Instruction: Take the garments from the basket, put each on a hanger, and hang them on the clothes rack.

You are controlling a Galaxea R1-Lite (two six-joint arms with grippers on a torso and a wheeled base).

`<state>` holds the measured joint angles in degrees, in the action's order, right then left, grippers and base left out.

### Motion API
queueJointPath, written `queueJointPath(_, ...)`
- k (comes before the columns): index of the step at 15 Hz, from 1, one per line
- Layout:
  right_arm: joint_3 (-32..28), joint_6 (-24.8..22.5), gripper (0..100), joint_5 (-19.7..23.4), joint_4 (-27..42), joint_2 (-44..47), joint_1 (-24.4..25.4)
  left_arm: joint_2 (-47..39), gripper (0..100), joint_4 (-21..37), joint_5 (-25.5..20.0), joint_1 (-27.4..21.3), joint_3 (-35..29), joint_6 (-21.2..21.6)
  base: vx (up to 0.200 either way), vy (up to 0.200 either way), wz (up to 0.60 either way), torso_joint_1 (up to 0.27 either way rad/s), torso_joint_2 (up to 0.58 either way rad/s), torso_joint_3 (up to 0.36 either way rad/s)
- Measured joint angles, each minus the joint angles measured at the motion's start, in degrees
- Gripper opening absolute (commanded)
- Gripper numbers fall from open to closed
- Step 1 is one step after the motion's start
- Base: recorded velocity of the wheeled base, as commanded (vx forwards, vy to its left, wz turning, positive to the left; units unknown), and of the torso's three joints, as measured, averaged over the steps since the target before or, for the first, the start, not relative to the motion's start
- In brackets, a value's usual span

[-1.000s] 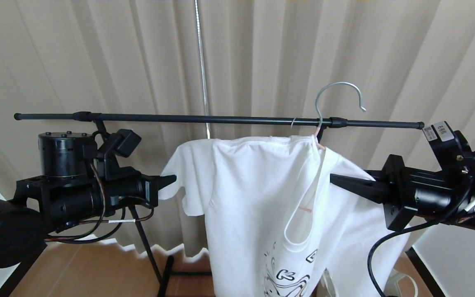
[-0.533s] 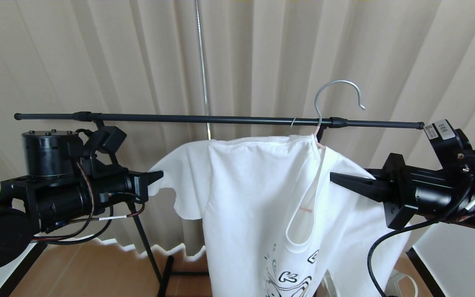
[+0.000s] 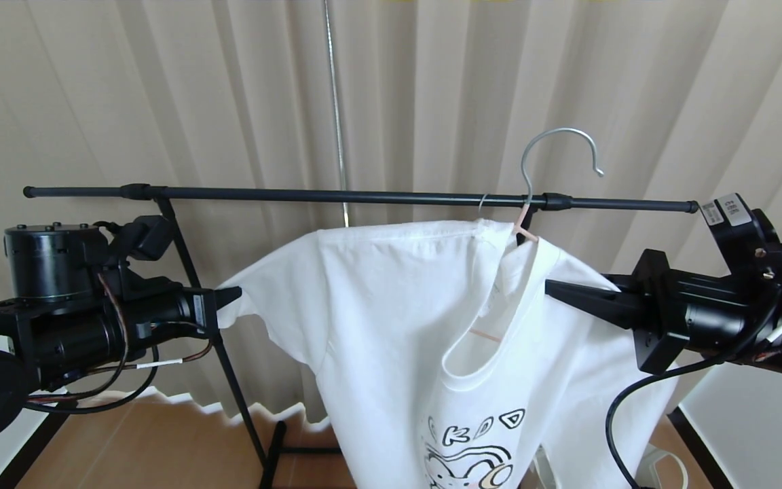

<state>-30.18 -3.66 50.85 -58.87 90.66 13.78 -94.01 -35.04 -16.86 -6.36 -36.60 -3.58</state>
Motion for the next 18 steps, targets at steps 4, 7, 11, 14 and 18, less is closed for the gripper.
queueJointPath(4,-0.5,0.0,0,0.0,0.0,0.1,-0.6,-0.2,0,0.0,0.0,1.5,0.3,-1.1,0.0,0.0,0.0,0.0,0.0,0.0)
queueJointPath(7,-0.9,0.2,0,0.0,0.0,0.2,-1.0,-0.3,0,0.0,0.0,2.0,0.4,-1.6,0.0,0.0,0.0,0.0,0.0,0.0)
queueJointPath(11,-1.1,0.6,0,0.5,0.0,0.2,-2.0,-0.7,0,0.1,0.1,3.1,1.2,-2.7,0.0,0.0,0.0,0.0,0.0,0.0)
queueJointPath(14,-1.2,1.0,0,0.8,0.0,0.1,-2.8,-0.9,0,0.1,0.1,3.2,2.0,-3.1,0.0,0.0,0.0,0.0,0.0,0.0)
queueJointPath(18,-1.5,1.4,0,1.6,0.0,0.1,-4.2,-1.1,0,0.1,0.1,3.1,2.4,-3.2,0.0,0.0,0.0,0.0,0.0,0.0)
